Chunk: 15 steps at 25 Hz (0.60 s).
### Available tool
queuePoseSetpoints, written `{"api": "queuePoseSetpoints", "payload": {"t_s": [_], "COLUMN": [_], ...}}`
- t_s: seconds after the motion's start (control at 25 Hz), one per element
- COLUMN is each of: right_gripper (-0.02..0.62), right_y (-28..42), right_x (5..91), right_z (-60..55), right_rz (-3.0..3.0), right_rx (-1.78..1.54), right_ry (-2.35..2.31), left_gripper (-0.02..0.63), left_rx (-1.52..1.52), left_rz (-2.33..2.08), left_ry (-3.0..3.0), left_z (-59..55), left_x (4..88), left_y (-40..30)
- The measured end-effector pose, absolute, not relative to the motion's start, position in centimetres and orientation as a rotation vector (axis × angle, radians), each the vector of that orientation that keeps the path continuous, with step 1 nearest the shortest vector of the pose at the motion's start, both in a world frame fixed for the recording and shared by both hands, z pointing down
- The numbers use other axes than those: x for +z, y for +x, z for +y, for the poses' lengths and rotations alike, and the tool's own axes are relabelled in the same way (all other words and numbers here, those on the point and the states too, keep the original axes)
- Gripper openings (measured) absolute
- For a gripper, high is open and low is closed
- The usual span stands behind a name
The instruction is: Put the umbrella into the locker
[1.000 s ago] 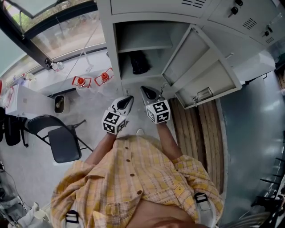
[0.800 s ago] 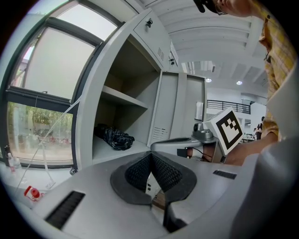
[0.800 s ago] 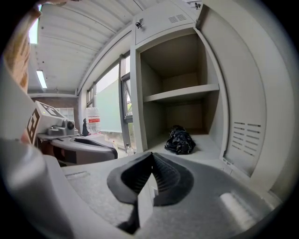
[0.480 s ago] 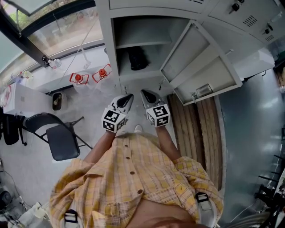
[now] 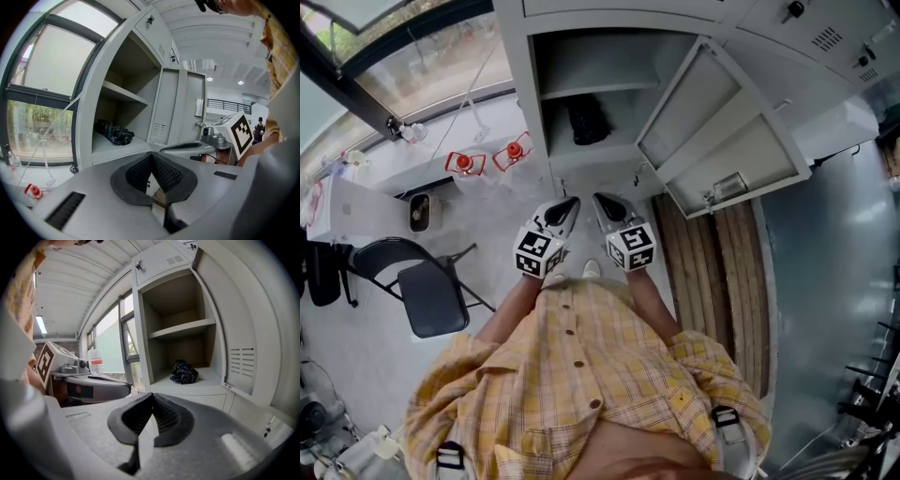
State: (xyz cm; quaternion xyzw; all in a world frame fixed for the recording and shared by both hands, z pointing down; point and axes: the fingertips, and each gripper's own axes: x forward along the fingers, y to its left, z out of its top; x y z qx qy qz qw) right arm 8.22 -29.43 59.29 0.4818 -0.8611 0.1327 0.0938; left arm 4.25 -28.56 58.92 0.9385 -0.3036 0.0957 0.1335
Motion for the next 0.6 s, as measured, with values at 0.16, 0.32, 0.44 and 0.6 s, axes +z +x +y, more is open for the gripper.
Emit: {"api": "queuePoseSetpoints", "payload": {"t_s": [0.16, 0.32, 0.44, 0.6], "right_gripper": [-0.003, -0.003, -0.003, -0.003], "right_y": [8.58, 8.72, 8.83, 8.87], "right_x": [59.66, 59.85, 59.87, 59.79], "right_z": [-29.22, -29.07, -29.00, -28.90], "right_rz": [-2.564, -2.563, -2.560, -2.562], "right_rx": [0.438, 0.456, 0.457, 0.459], "right_ry": [1.443, 1.454, 1.461, 1.470], "left_gripper": [0.005, 0.005, 0.005, 0.005], "left_rx": [0.335, 0.346, 0.332, 0.320], "left_rz": [-0.862, -0.853, -0.863, -0.874], "left_ry": [2.728, 2.728, 2.724, 2.721], "left_z": [-28.16, -28.01, -28.09, -28.11], "left_x": [59.69, 59.98, 59.84, 59.72], "left_y": [4.37, 4.47, 4.51, 4.30]}}
